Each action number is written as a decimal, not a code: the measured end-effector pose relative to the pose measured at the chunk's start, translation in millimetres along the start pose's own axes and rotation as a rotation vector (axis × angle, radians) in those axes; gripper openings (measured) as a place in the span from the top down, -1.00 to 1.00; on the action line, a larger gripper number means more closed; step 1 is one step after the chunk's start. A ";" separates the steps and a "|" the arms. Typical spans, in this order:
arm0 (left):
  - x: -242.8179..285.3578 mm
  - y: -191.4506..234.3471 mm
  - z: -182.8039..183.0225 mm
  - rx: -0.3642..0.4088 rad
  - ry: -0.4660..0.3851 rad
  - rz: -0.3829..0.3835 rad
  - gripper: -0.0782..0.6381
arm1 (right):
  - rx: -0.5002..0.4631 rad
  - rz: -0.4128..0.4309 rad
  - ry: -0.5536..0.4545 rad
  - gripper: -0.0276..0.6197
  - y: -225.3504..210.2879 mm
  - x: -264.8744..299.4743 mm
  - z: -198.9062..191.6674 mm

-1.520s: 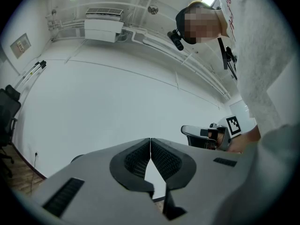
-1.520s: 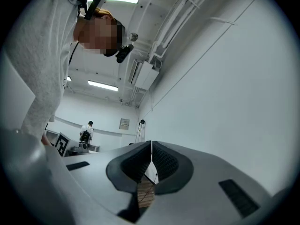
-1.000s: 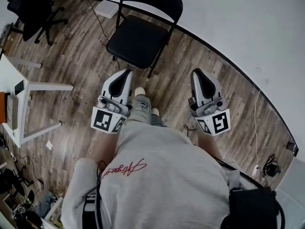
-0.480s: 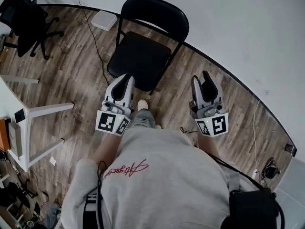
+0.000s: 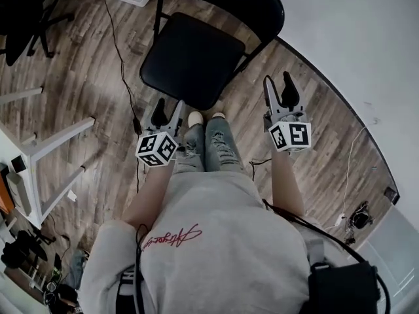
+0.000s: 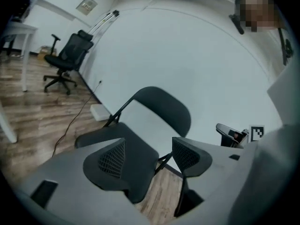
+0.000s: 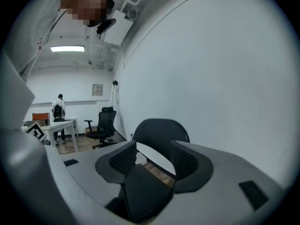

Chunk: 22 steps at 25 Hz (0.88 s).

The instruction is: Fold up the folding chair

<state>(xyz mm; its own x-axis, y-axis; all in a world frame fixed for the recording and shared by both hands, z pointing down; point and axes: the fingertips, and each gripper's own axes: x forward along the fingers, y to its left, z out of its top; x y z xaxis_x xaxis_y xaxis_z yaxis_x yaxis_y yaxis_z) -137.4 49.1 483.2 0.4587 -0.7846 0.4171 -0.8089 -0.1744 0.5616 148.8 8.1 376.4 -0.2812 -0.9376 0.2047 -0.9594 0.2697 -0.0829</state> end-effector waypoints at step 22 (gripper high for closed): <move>124.5 207.8 -203.8 -0.537 0.140 0.208 -0.28 | 0.057 -0.022 0.185 0.18 -86.9 156.4 -210.0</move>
<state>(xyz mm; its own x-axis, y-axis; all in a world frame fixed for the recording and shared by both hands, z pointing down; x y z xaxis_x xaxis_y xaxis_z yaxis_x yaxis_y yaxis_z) -173.4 36.5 797.5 0.3843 -0.6773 0.6274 -0.6042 0.3294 0.7256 183.4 -115.8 620.5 -0.2648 -0.8854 0.3821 -0.9639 0.2320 -0.1304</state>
